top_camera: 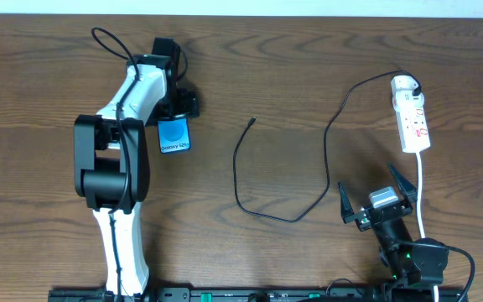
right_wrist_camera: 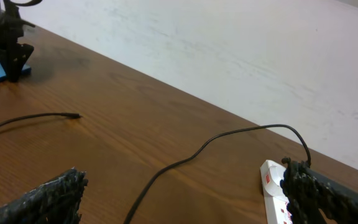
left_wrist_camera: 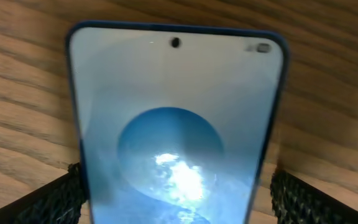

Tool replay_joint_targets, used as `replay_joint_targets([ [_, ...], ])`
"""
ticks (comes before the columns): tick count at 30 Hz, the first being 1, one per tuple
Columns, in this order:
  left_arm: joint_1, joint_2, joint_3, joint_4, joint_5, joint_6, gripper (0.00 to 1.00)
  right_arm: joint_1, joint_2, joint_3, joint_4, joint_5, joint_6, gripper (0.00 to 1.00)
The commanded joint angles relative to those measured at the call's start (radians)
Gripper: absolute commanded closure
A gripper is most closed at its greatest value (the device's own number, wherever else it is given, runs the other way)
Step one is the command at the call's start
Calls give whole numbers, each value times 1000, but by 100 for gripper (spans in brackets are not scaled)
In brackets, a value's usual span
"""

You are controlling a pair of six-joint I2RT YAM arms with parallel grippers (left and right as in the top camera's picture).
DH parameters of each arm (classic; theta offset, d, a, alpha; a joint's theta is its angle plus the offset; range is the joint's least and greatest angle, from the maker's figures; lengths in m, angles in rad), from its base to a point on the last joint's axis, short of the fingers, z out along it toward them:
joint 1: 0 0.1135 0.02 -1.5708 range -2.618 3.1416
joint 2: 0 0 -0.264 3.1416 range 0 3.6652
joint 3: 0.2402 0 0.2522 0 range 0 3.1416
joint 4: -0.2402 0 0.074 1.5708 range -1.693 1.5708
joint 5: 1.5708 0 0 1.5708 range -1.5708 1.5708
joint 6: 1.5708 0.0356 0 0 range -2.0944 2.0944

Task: Plug charger to phone and switch on socket
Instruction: 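Lift the phone with the left gripper and swing it toward center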

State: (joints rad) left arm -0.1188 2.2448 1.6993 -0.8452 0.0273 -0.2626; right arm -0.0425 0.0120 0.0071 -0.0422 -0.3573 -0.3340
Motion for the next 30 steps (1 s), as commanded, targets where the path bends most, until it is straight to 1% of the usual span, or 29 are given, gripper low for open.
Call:
replay_joint_targets([
  [1, -16, 22, -45, 0, -10, -27, 5, 8, -6, -2, -6, 11, -11, 1],
  [6, -16, 22, -45, -2, -10, -31, 6, 8, -6, -2, -6, 11, -11, 1],
  [8, -16, 22, -45, -5, -10, -31, 9, 8, -6, -2, -6, 11, -11, 1],
  [11, -16, 22, -45, -10, -10, -31, 11, 8, -6, -2, -6, 11, -11, 1],
  [16, -16, 22, -45, -29, -10, -32, 13, 8, -6, -2, -6, 11, -11, 1],
  [21, -16, 22, -45, -40, -10, -32, 17, 8, -6, -2, -6, 11, -11, 1],
  [27, -16, 22, -45, -35, -10, -31, 18, 8, -6, -2, -6, 11, -11, 1],
  [30, -16, 22, -44, -32, -10, -31, 24, 8, -6, -2, -6, 11, -11, 1],
])
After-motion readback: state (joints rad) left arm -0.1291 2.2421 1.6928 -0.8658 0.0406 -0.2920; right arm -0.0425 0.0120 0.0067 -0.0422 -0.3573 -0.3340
